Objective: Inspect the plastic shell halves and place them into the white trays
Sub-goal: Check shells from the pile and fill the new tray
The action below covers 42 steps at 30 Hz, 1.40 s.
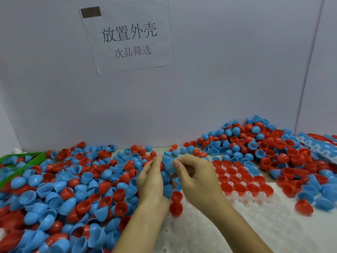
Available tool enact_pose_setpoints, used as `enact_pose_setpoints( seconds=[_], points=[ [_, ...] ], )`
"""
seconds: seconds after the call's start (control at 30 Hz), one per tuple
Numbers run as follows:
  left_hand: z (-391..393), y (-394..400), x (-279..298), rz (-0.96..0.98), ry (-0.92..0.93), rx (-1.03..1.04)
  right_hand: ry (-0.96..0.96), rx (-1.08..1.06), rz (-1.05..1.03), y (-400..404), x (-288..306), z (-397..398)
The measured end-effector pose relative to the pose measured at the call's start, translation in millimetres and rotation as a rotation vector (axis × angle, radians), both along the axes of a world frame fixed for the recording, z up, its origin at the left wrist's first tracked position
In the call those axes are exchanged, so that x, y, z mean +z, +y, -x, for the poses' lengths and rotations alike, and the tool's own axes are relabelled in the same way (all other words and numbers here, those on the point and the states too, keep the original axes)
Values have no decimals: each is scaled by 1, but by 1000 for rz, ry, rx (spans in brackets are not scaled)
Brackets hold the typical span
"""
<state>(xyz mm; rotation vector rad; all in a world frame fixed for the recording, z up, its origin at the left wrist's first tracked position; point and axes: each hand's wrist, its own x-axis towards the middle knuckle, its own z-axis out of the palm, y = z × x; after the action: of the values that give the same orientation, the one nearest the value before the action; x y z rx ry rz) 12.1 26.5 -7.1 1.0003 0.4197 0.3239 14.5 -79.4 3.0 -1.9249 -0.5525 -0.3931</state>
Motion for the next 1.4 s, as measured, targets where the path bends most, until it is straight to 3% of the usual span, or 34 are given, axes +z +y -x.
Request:
enact_pose_setpoints(
  seconds=[0.17,0.47,0.7,0.9,1.13,1.27,1.4],
  points=[
    [-3,2,-3,-12,-20,20,120,92,-147,-4,7,1],
    [-1,-2,-1,-90,-36,8,189,50,-197,-12,9,-2],
    [0,-8,0,-130,-83,-45,185,-143,-170,-8,3,-6],
    [-1,-8,0,-129,-105,-58,304,-244,-198,-3,2,-5],
    [1,-8,0,-159,-132,-64,457,-81,-355,-3,2,-2],
    [1,-9,0,-156,-142,-96,432,-47,-435,-1,2,-1],
    [2,-5,2,-177,-123,-81,325,-82,-324,-10,6,-4]
  ],
)
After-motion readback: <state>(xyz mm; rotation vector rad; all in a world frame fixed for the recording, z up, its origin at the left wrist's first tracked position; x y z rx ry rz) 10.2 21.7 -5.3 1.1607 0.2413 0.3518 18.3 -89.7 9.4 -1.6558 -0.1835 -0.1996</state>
